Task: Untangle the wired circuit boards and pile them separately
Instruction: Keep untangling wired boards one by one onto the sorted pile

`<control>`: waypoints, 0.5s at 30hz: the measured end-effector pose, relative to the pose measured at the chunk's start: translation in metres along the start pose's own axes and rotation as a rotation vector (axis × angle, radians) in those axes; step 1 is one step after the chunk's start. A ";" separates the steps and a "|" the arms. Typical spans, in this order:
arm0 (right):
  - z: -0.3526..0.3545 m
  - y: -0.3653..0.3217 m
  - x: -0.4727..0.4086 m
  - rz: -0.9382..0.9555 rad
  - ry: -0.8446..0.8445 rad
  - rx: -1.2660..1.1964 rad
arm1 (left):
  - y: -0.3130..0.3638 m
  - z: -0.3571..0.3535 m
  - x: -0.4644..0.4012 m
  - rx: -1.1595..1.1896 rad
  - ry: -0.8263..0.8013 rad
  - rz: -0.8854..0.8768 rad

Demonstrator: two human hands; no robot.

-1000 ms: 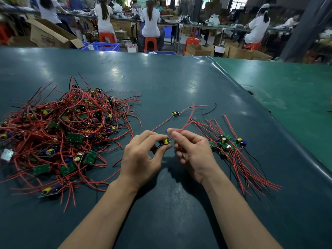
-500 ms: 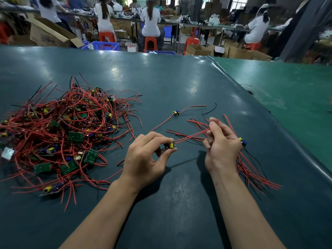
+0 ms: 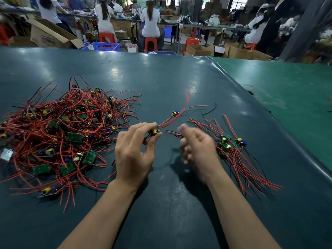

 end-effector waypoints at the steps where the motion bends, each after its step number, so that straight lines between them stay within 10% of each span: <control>1: -0.012 0.007 0.005 -0.068 -0.149 0.028 | 0.001 -0.002 0.001 0.010 -0.041 -0.026; 5: -0.036 0.013 0.021 -0.053 -0.358 0.075 | 0.004 -0.015 0.005 0.103 -0.289 -0.032; 15: -0.003 -0.017 0.012 0.302 0.147 0.015 | -0.007 -0.004 -0.001 -0.172 -0.108 0.000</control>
Point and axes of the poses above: each hand's wrist, its own x-axis away from the middle knuckle, its own z-axis out of the back of the hand, y = z × x, the point moved 6 cm from there along -x, towards the middle knuckle, and after that the axes turned 7 degrees about y, right-handed, at the moved point
